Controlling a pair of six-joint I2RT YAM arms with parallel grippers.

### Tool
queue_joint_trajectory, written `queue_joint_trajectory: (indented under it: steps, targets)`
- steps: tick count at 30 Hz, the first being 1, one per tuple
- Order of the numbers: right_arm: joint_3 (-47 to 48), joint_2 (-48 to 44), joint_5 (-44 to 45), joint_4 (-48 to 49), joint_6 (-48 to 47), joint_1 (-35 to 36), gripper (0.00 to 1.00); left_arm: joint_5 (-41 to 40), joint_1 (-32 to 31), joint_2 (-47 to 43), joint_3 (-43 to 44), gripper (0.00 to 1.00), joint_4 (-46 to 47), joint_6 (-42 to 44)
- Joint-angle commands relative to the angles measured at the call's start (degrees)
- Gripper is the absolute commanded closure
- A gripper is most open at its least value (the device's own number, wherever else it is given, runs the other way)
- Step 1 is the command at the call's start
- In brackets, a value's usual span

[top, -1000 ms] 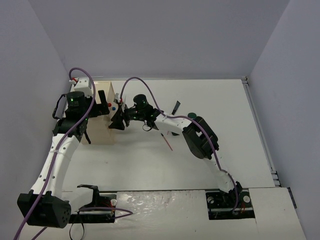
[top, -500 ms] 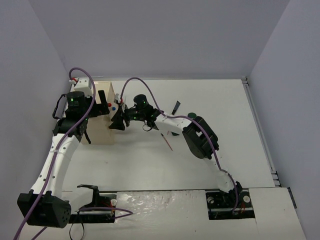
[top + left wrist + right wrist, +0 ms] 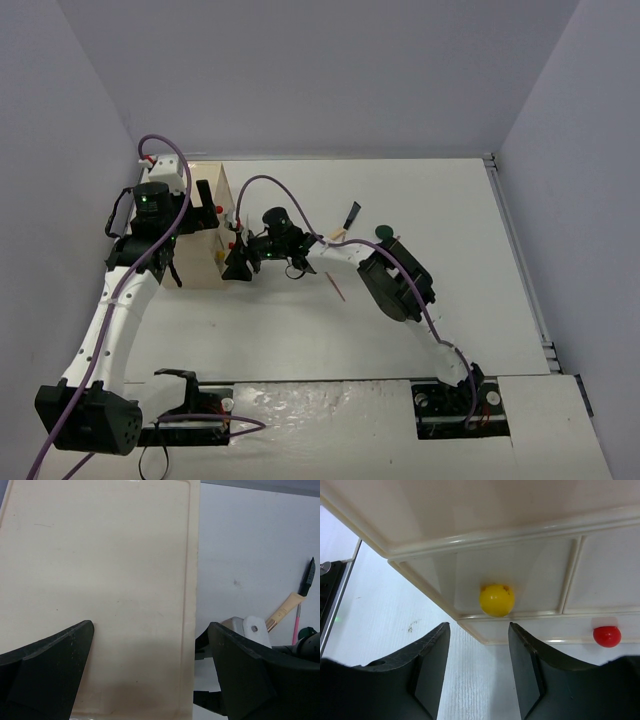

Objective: Organize the makeup

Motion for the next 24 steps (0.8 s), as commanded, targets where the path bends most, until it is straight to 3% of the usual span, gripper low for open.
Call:
queue_joint_trajectory:
  steps: [1, 7, 24]
  targets:
    - [0.27, -7.54, 0.97, 5.50, -1.18, -0.09, 0.57, 0.24, 0.47, 1.16, 0.96, 0.03, -2.47, -1.29]
    - [-1.45, -9.48, 2.33, 4.87, -3.03, -0.53, 0.61, 0.62, 0.47, 1.21, 0.96, 0.03, -2.38, -1.38]
    - [0.72, -8.25, 0.79, 4.28, -8.22, -1.15, 0.61, 0.73, 0.47, 1.21, 1.05, 0.03, -2.55, -1.20]
